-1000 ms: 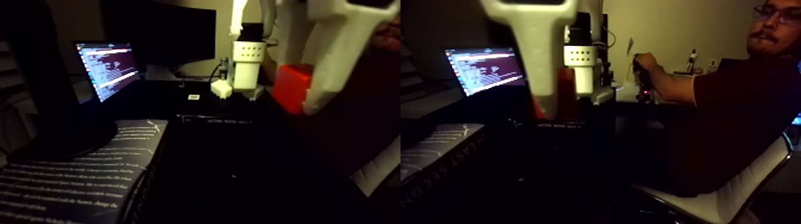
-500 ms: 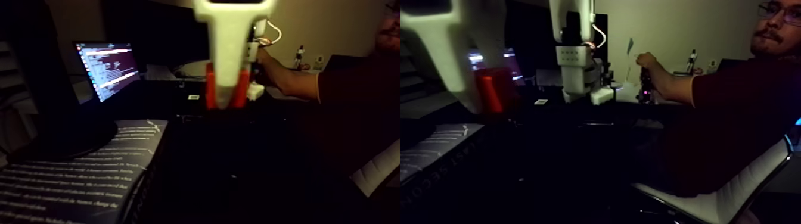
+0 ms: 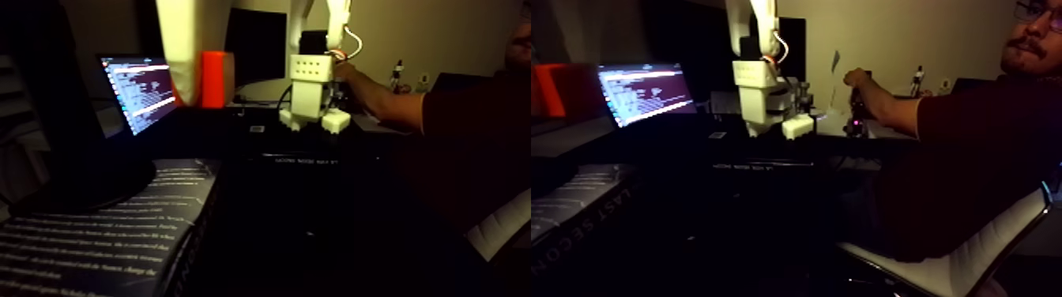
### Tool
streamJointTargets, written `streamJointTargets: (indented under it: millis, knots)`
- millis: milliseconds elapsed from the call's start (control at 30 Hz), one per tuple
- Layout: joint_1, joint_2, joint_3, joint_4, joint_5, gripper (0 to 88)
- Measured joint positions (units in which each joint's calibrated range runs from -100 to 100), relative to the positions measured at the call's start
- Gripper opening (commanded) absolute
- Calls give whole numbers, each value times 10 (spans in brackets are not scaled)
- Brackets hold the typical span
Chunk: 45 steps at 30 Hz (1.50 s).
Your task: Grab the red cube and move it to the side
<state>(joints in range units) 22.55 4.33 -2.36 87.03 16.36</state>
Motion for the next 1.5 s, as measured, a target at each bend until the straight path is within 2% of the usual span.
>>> streamJointTargets:
  millis: [567,1500]
  knots:
    - [34,110,-2,-116,7,125]
    - [56,162,-11,-122,20,125]
